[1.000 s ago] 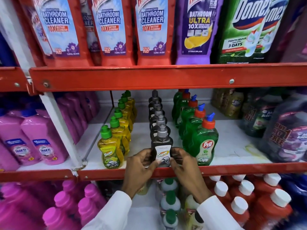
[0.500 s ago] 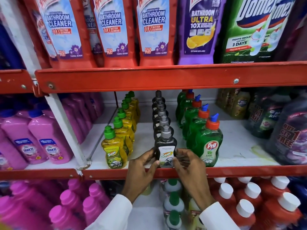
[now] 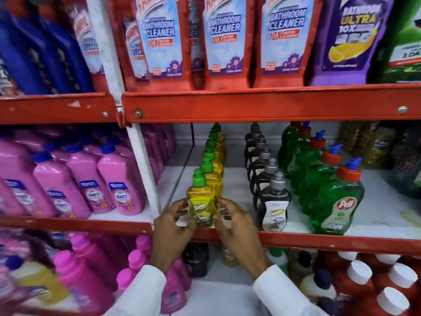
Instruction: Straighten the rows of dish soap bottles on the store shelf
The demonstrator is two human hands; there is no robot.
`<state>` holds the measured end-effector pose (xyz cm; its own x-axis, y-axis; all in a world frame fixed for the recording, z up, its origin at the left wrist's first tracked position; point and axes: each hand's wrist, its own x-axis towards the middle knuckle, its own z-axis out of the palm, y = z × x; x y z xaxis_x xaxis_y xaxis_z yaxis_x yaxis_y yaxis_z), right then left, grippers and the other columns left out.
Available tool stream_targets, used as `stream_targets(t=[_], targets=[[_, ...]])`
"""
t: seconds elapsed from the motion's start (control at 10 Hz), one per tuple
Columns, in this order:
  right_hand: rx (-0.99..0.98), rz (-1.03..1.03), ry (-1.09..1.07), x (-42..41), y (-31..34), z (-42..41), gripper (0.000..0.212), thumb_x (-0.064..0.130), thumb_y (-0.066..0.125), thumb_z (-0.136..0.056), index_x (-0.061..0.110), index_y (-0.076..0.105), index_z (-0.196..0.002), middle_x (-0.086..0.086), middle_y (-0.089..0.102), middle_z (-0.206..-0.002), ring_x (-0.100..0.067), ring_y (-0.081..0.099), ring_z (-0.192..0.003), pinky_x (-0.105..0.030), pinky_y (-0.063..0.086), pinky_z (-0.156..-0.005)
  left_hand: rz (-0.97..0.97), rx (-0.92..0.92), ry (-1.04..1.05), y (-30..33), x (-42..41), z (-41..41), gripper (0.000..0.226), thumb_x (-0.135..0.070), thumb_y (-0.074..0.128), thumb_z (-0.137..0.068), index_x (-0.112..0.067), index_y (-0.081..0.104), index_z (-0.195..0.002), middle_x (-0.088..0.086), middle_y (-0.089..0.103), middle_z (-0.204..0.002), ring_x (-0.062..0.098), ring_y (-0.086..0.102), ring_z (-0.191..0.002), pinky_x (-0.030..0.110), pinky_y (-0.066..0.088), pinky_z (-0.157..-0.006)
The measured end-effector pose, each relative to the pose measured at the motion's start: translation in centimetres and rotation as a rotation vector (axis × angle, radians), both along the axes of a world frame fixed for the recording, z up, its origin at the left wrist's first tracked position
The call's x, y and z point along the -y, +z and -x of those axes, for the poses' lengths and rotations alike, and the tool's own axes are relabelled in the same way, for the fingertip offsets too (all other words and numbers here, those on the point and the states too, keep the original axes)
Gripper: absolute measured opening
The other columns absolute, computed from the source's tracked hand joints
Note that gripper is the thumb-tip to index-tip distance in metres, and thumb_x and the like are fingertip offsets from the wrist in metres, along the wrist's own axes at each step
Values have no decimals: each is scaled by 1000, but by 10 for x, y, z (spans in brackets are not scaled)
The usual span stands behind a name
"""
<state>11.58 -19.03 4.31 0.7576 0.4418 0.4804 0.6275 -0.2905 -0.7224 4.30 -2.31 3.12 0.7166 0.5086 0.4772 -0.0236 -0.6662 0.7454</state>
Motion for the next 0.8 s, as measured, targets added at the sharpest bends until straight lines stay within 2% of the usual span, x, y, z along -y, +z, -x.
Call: stream_targets(t=[0.1,0.3,0.5,0.7,0.8], targets=[[-41,55,35,-8,1,-7,40,15,69,-87,18,63,-126,4,73,-116,-6,68,-99,-8,48,-90,-81,-58,-79,-1,-6,-5,40,-42,65,-73,-24,69,-109,-11,78,-94,0,71,-84,34,60,-79],[-119,23,-37,-9,-6,-10,33,14,73,-84,22,68,-116,8,77,-102,0,72,-87,-23,59,-85,-127,12,-170,-2,-9,-5,39,-31,70,-78,-23,68,-116,-13,78,-98,-5,70,-86,26,58,-82],[-179,19,-106,-6,-11,-9,30,15,75,-80,25,68,-108,9,77,-92,2,72,-79,-27,61,-80,-112,-4,-238,-5,-11,-8,41,-32,72,-80,-28,66,-120,-13,78,-100,-8,70,-88,29,60,-84],[-227,-23,-106,-6,-9,-5,31,10,75,-80,19,70,-109,13,75,-91,7,69,-77,-18,59,-74,-102,11,-261,-4,-11,-8,45,-36,71,-81,-26,63,-124,-12,78,-104,-6,70,-91,31,59,-85],[-164,-166,-217,3,-7,7,32,12,78,-79,23,70,-107,10,76,-93,2,71,-78,-16,58,-72,-87,55,-216,-7,-8,-5,54,-33,71,-82,-23,57,-134,-7,72,-122,2,66,-109,34,55,-96]])
